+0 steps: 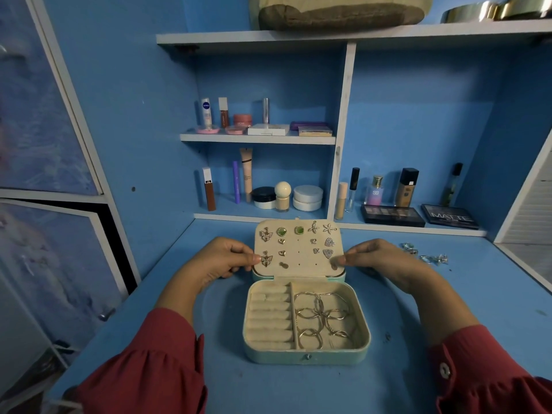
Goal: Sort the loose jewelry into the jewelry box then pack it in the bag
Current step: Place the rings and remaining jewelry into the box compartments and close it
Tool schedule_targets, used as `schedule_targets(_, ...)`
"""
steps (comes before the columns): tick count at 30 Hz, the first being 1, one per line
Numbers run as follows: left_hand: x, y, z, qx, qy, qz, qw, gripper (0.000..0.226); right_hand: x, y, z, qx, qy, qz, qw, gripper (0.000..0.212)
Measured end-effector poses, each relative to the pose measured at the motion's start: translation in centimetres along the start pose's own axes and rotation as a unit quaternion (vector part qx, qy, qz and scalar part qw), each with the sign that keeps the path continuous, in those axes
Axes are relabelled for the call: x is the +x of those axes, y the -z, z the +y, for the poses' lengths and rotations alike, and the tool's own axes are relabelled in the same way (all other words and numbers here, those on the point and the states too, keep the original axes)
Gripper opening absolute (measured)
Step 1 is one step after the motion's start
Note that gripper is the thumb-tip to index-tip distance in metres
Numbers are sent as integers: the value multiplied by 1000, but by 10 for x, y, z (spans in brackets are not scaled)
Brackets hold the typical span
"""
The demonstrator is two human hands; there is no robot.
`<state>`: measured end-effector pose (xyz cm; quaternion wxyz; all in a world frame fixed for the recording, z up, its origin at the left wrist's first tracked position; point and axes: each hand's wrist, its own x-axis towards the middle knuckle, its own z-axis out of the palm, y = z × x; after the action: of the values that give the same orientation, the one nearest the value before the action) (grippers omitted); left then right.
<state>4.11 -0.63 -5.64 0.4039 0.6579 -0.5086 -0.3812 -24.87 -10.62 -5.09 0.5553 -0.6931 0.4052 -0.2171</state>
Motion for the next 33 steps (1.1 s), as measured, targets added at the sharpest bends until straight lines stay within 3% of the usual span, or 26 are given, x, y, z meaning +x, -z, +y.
schedule_targets(11,-1,-4,6,3,10,0,1000,16,8,-8,2,-9,-41,19,999,26)
schedule_targets(20,-2,-4,6,9,6,-5,1000,12,9,-9,2,-59,-38,11,997,34)
schedule_targets(26,-2,-4,7,13,11,-5,1000,12,12,-10,4,-73,-42,3,996,74)
schedule_targets(30,-3,-5,7,15,11,-5,1000,11,9,-13,0,-66,-50,3,997,35)
schedule_targets(33,-4,-4,8,15,11,-6,1000,13,6,-11,-4,-76,-45,8,996,22)
